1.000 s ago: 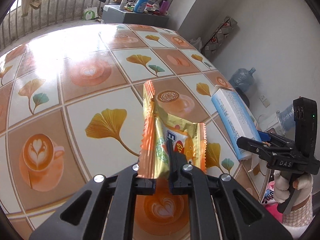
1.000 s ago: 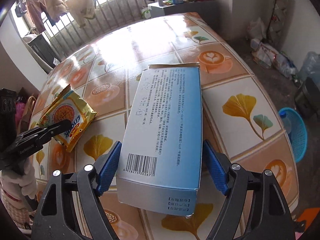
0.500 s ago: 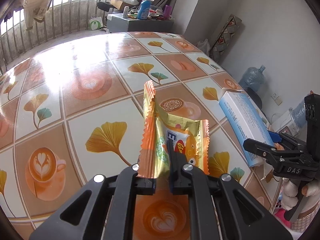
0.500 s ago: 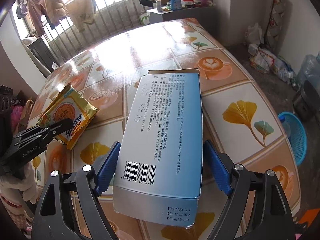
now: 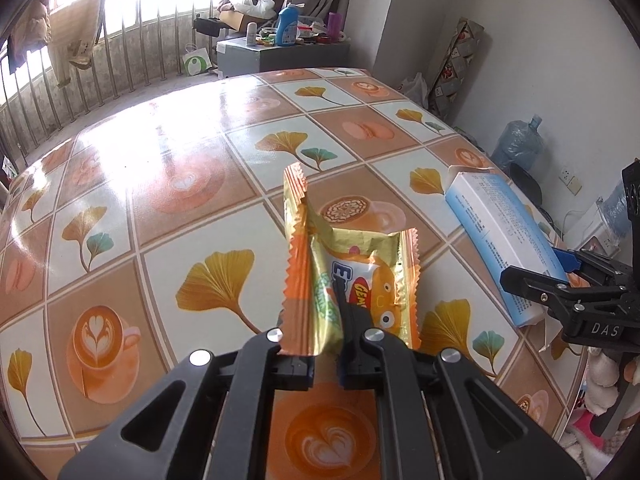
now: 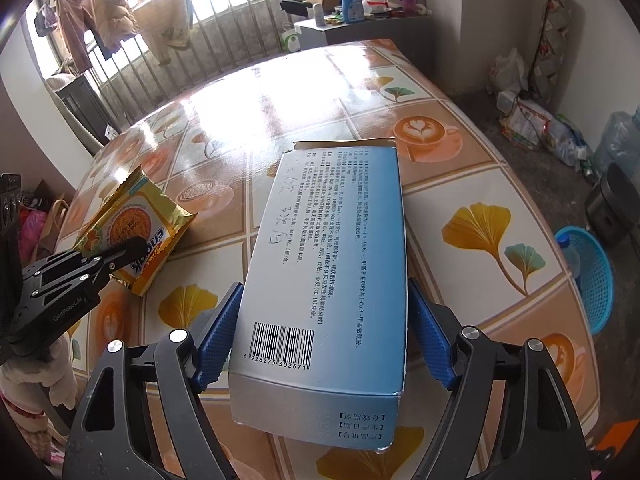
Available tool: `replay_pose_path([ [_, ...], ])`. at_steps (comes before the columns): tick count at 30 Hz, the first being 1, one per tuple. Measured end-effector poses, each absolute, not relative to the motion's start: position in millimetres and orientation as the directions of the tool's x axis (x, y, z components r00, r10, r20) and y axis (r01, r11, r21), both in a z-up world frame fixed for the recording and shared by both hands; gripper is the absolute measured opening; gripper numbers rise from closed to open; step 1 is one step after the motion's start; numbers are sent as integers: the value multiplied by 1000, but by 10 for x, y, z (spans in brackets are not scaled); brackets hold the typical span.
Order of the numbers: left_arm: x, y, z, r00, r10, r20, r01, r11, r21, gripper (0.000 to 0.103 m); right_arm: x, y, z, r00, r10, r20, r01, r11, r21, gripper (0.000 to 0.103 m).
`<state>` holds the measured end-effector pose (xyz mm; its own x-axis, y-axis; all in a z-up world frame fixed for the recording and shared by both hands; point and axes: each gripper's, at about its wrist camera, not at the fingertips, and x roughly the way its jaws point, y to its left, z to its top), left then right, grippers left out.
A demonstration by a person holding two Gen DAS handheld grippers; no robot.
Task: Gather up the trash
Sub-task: 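Lift the box and snack bag and carry them toward the wastebasket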
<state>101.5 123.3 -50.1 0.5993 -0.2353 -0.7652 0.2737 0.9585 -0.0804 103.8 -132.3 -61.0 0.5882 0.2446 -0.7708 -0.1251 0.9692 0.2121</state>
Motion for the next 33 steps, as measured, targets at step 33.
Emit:
replay_pose_path([
  [33, 920, 1260, 109, 680, -273, -681, 269, 956, -115, 5, 979, -1642, -390, 613, 428, -664, -125, 882, 454, 69],
])
